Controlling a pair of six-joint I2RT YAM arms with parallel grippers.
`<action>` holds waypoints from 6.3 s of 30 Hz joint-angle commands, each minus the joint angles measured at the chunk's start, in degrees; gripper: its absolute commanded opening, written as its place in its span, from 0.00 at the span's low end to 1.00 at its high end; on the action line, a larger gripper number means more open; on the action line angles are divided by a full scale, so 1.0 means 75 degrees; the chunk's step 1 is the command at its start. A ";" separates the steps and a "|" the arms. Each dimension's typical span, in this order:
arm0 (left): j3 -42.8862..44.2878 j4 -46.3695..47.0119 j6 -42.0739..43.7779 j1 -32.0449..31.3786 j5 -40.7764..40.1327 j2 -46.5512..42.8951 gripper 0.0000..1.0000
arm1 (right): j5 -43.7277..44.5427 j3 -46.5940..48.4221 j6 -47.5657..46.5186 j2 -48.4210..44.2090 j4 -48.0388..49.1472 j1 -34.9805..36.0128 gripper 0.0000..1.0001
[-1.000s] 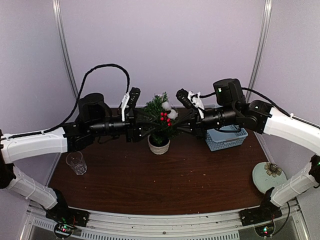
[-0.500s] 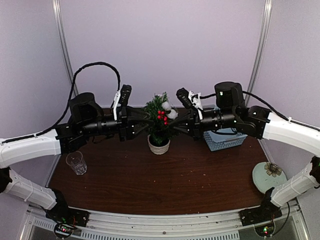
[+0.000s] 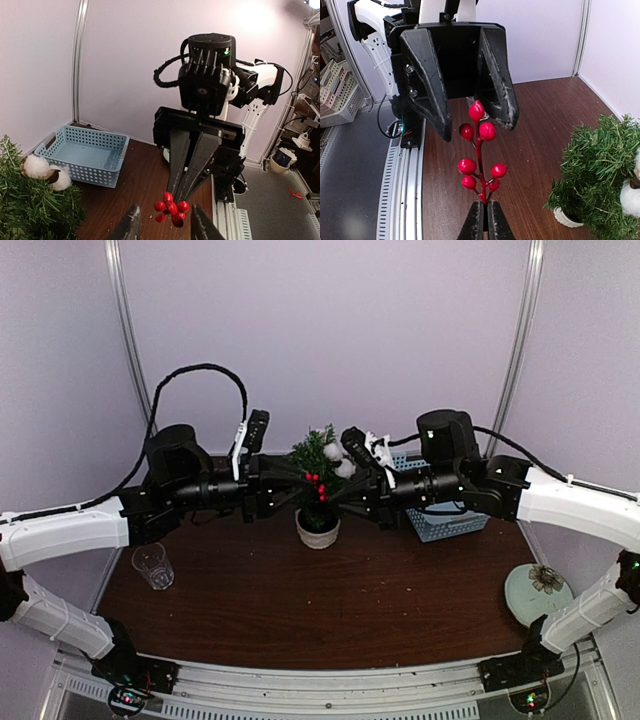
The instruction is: Decorate the small christmas tree
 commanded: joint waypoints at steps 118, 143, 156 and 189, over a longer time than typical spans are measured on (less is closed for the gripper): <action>0.2318 -0.2677 0.1378 0.1652 -0.2184 0.2193 0.07 | 0.1895 -0.0738 0.1260 -0.0154 0.0275 -0.1713 1.00; 0.2145 -0.3166 0.1248 0.1985 -0.2551 0.1247 0.60 | 0.1684 -0.1173 0.1768 -0.0192 0.0417 -0.2354 0.99; 0.2435 -0.5588 0.0644 0.2849 -0.3531 0.0198 0.98 | 0.1076 -0.1360 0.2148 -0.1577 0.0173 -0.4016 0.99; -0.1701 -0.4925 -0.1792 0.2027 -0.5139 -0.0372 0.98 | 0.1619 -0.6318 0.3764 -0.3119 0.2460 -0.4436 0.99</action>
